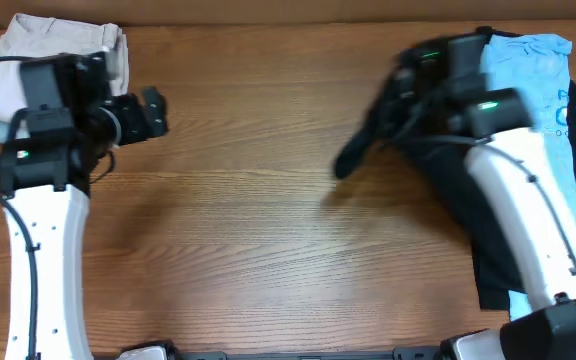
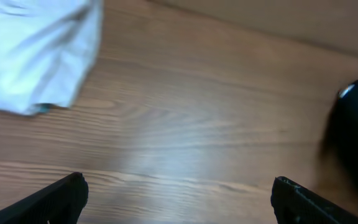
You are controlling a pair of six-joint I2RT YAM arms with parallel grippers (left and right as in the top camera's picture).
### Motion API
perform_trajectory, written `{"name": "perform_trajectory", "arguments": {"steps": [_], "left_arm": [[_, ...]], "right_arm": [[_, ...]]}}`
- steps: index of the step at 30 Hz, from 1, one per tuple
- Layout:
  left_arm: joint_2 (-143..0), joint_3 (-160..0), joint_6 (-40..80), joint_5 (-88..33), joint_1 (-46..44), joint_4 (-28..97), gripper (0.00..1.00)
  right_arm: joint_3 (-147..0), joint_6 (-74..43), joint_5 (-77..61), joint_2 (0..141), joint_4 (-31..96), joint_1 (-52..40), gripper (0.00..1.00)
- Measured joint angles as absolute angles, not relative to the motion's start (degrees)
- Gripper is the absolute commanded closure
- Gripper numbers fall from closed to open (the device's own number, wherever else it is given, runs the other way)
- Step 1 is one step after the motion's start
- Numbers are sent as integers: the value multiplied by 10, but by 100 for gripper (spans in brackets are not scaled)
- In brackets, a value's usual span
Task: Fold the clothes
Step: 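Lift the black t-shirt with the right gripper and drag it to table center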
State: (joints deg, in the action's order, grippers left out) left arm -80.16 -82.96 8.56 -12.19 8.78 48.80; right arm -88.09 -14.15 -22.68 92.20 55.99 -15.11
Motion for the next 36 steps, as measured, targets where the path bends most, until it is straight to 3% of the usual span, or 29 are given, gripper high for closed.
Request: {"name": "perform_trajectory", "arguments": {"steps": [11, 14, 16, 23, 32, 36], "left_arm": [[-802, -834, 62, -116, 162, 495, 1], [-802, -834, 53, -113, 162, 495, 0], [-802, -834, 51, -110, 162, 495, 0], [-802, -834, 40, -108, 162, 495, 0], [-802, -834, 1, -155, 127, 495, 0], [-807, -834, -7, -160, 91, 493, 0]], "right_arm": [[-881, -178, -232, 922, 547, -485, 95], [-881, -185, -236, 922, 547, -527, 88], [-881, -189, -246, 922, 551, -538, 72], [-886, -194, -237, 921, 624, -492, 26], [-901, -193, -112, 918, 578, -269, 18], [-904, -193, -71, 948, 547, -230, 16]]}}
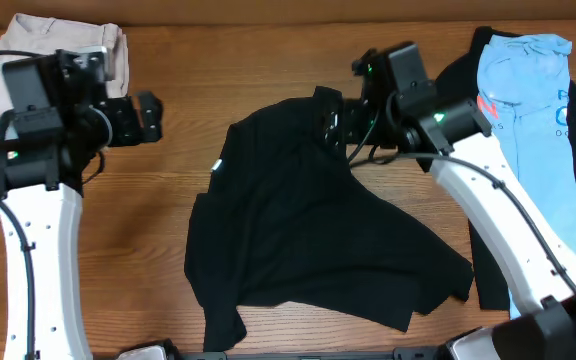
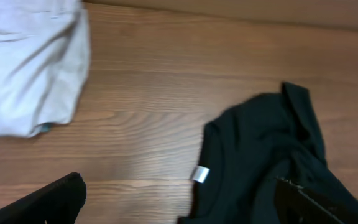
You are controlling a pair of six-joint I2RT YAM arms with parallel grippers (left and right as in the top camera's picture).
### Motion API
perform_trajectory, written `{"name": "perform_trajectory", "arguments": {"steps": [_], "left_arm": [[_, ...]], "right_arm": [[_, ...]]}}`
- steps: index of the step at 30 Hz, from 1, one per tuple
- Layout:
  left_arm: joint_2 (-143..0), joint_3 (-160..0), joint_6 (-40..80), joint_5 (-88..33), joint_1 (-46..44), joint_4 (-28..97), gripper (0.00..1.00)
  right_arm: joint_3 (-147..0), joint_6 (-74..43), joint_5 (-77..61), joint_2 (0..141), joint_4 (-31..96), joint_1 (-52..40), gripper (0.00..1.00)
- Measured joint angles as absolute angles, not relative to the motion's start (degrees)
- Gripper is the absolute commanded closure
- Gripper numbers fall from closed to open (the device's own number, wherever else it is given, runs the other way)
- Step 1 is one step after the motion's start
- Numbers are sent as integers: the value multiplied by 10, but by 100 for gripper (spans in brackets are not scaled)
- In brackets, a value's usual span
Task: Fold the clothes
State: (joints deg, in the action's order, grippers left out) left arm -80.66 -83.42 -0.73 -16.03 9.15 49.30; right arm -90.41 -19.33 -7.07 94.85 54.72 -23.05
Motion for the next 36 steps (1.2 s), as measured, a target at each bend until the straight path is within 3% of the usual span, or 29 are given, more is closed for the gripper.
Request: {"name": "perform_trajectory", "arguments": {"steps": [14, 22, 36], "left_arm": [[-995, -837, -82, -164, -111, 404, 2], [-1101, -837, -95, -88, -215, 370, 3], [-1210, -840, -30, 12, -220, 361, 2]], "right_arm": [[-904, -209, -55, 1003, 596, -103, 12], [-904, -209, -55, 1002, 625, -33, 9], [-904, -209, -55, 1002, 643, -24, 8]]}}
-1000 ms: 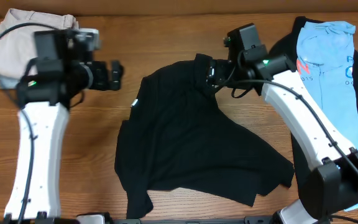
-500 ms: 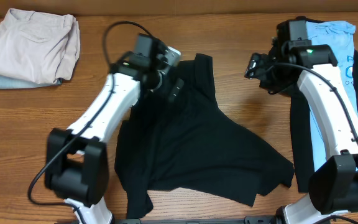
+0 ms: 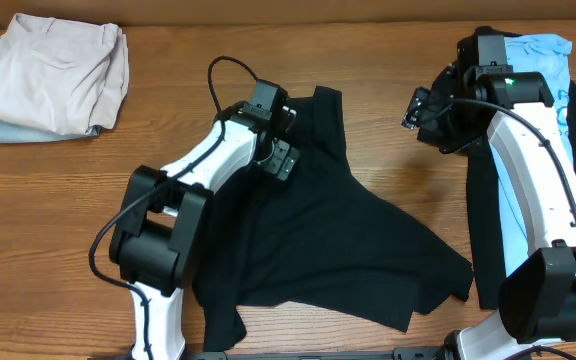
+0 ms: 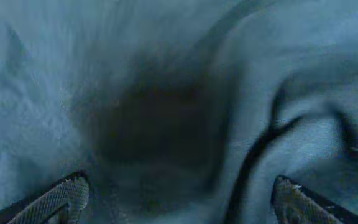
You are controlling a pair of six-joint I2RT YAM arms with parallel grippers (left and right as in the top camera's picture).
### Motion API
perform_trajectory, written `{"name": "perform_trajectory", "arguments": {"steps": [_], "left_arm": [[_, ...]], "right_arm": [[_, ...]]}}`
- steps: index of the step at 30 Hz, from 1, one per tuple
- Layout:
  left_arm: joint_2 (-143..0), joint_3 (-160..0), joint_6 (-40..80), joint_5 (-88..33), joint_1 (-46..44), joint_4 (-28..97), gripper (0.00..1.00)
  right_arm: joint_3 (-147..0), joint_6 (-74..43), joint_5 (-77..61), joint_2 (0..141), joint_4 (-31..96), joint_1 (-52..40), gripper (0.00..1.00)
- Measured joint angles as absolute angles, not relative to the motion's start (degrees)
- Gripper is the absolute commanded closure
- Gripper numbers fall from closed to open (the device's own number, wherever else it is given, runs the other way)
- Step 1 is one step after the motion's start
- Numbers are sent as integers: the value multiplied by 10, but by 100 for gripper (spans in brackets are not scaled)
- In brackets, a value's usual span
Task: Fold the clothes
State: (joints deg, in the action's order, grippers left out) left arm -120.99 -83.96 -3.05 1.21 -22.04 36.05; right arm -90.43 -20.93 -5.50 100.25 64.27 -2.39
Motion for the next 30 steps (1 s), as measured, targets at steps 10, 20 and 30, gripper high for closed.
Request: {"name": "perform_trajectory", "arguments": {"steps": [10, 20, 30], "left_arm": [[-1213, -842, 8, 19, -145, 350, 0], [-1228, -891, 18, 35, 12, 413, 0], [-1236, -1235, 51, 36, 0, 729, 0]], "right_arm": [[-902, -209, -55, 1002, 653, -24, 4], [-855, -208, -58, 1002, 622, -24, 4], [-855, -195, -105, 918, 647, -27, 5]]}}
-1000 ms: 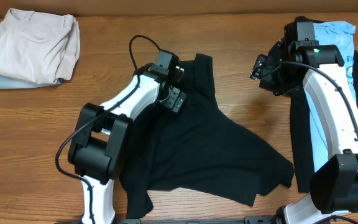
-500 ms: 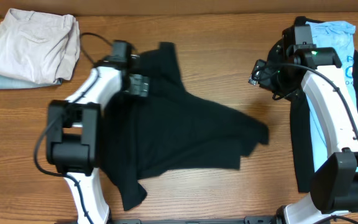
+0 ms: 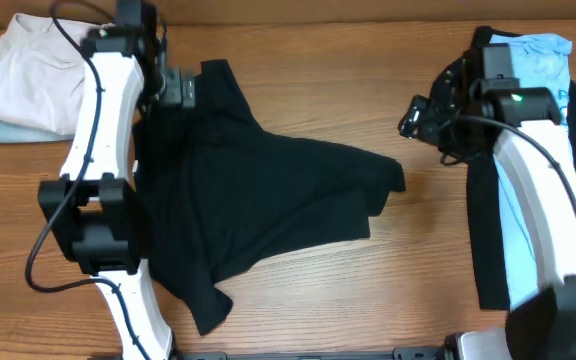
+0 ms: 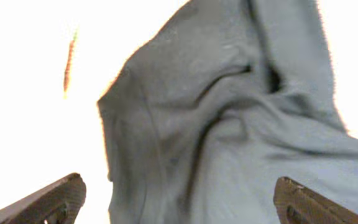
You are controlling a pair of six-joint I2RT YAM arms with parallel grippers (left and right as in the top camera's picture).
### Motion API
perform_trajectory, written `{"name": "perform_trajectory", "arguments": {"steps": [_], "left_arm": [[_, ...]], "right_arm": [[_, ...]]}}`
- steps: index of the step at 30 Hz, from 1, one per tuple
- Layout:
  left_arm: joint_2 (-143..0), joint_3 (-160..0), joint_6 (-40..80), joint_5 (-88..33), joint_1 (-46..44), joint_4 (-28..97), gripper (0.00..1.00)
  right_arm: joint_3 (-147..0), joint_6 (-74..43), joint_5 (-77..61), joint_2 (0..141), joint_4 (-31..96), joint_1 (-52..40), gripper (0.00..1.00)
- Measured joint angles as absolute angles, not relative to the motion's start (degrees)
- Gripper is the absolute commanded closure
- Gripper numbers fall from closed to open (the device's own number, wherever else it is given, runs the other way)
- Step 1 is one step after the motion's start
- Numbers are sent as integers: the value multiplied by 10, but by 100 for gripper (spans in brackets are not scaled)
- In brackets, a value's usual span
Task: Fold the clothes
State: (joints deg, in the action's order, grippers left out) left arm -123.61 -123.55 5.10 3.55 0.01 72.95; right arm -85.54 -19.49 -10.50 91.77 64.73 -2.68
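Note:
A black T-shirt (image 3: pixel 258 190) lies crumpled and spread over the left-middle of the table, its top edge near the far left. My left gripper (image 3: pixel 176 88) hovers at that upper left part. In the left wrist view it is open (image 4: pixel 179 186), fingers (image 4: pixel 67 193) wide apart with the shirt cloth (image 4: pixel 229 124) below and between them, looking washed-out grey. My right gripper (image 3: pixel 415 115) stands open over bare wood at the right, holding nothing, apart from the shirt.
A folded beige pile (image 3: pixel 28 70) lies at the far left corner, just left of my left arm. A light blue shirt (image 3: pixel 528 90) rests on another black garment (image 3: pixel 488 240) along the right edge, under my right arm.
The black shirt now lies further left and toward the far side. My left gripper has gone from the shirt's upper middle to its far-left top. The right arm has barely moved.
At first my right gripper held the bunched black shirt up by the right pile, the left waiting near the beige pile. Then the shirt lay spread mid-table, the right gripper at its collar. Then the right had let go and the left was on it; now the shirt sits leftward.

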Motion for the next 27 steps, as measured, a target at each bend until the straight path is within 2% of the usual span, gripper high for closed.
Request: {"name": "perform_trajectory", "arguments": {"steps": [6, 10, 16, 21, 27], "left_arm": [[-1231, -1424, 82, 19, -12, 887, 0], [-1213, -1461, 100, 15, -15, 963, 0], [-1162, -1432, 121, -2, -16, 966, 0], [-1070, -1362, 135, -4, -36, 966, 0], [-923, -1239, 152, 22, -83, 956, 0]], "right_arm": [[-861, -195, -115, 793, 709, -66, 11], [-863, -202, -116, 740, 745, -111, 13], [-852, -240, -89, 702, 777, -185, 13], [-783, -275, -75, 669, 768, -229, 12], [-638, -294, -65, 670, 626, -244, 12]]}}
